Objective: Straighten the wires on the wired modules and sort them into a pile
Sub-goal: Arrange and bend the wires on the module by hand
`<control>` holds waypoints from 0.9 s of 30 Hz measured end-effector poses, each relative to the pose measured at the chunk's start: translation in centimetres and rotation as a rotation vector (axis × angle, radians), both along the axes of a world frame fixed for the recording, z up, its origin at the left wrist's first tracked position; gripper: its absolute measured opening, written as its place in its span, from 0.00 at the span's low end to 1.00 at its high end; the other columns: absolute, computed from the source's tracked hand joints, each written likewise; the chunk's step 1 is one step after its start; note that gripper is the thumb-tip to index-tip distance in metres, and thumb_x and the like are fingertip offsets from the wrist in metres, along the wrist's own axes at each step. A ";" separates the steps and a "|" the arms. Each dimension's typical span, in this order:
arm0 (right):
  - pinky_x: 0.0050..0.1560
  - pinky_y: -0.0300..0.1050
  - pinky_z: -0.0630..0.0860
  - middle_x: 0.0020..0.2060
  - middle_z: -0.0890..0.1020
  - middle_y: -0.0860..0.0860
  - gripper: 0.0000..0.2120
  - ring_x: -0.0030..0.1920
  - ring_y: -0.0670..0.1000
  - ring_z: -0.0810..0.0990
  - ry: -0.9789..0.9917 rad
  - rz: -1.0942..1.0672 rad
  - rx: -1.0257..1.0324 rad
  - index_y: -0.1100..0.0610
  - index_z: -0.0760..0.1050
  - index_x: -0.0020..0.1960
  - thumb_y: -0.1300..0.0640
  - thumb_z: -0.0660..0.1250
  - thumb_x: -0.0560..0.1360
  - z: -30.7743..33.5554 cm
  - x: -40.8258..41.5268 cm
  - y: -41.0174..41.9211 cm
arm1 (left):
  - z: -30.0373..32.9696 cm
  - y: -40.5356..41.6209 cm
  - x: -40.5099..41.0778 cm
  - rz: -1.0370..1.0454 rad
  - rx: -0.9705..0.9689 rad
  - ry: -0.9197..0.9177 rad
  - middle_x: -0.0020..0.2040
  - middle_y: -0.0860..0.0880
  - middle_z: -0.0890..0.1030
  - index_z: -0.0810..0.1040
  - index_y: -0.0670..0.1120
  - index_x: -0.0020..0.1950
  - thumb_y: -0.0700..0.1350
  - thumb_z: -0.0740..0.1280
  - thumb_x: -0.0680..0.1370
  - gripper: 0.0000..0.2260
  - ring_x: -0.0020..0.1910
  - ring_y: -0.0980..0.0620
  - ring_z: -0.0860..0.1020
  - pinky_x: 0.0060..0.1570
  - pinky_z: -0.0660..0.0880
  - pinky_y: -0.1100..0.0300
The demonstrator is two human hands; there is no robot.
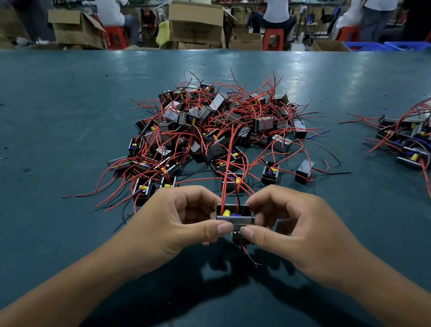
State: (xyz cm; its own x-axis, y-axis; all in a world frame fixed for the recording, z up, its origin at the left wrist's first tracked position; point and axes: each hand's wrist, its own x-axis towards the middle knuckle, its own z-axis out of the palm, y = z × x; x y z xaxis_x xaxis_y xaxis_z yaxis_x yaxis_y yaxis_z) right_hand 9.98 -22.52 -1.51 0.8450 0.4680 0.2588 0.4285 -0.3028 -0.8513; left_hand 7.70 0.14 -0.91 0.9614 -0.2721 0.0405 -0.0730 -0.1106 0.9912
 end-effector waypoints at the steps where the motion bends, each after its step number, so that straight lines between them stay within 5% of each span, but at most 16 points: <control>1: 0.35 0.31 0.71 0.37 0.82 0.44 0.11 0.35 0.41 0.78 0.001 0.000 -0.004 0.45 0.78 0.49 0.47 0.75 0.69 0.0 0.0 0.0 | 0.0 0.1 0.0 -0.003 0.006 0.000 0.38 0.45 0.81 0.80 0.38 0.50 0.43 0.76 0.68 0.14 0.35 0.52 0.79 0.39 0.78 0.62; 10: 0.38 0.33 0.72 0.39 0.82 0.44 0.11 0.35 0.42 0.77 -0.090 -0.001 -0.069 0.45 0.79 0.52 0.46 0.75 0.71 0.2 0.2 -0.4 | -0.1 1.1 0.6 -0.012 0.070 -0.089 0.43 0.46 0.85 0.82 0.42 0.49 0.42 0.77 0.69 0.12 0.40 0.52 0.81 0.43 0.79 0.63; 14: 0.47 0.31 0.69 0.43 0.80 0.40 0.07 0.46 0.44 0.78 -0.322 -0.060 -0.267 0.48 0.78 0.55 0.52 0.70 0.77 0.7 0.9 -1.4 | 0.8 3.1 1.5 0.009 0.359 -0.213 0.47 0.50 0.86 0.83 0.46 0.52 0.46 0.76 0.70 0.12 0.46 0.51 0.85 0.52 0.80 0.59; 18: 0.58 0.33 0.66 0.50 0.77 0.40 0.12 0.53 0.42 0.72 -0.444 0.081 -0.507 0.49 0.78 0.56 0.47 0.69 0.75 0.6 1.2 -1.8 | 0.5 4.3 2.0 -0.017 0.689 -0.250 0.47 0.57 0.83 0.82 0.53 0.51 0.49 0.78 0.71 0.11 0.48 0.58 0.81 0.54 0.77 0.56; 22: 0.59 0.38 0.66 0.50 0.77 0.43 0.14 0.52 0.43 0.70 -0.495 0.047 -0.561 0.50 0.78 0.57 0.46 0.72 0.75 0.0 1.4 -1.3 | 0.2 4.6 2.2 -0.038 0.887 -0.318 0.48 0.58 0.78 0.80 0.55 0.47 0.53 0.78 0.71 0.10 0.47 0.60 0.76 0.49 0.73 0.61; 27: 0.52 0.43 0.70 0.45 0.78 0.47 0.08 0.46 0.46 0.69 -0.522 0.027 -0.589 0.53 0.79 0.53 0.53 0.72 0.75 0.1 1.5 -1.2 | 0.0 4.6 2.2 -0.042 0.891 -0.317 0.48 0.58 0.77 0.80 0.54 0.49 0.55 0.78 0.70 0.12 0.46 0.61 0.75 0.44 0.70 0.71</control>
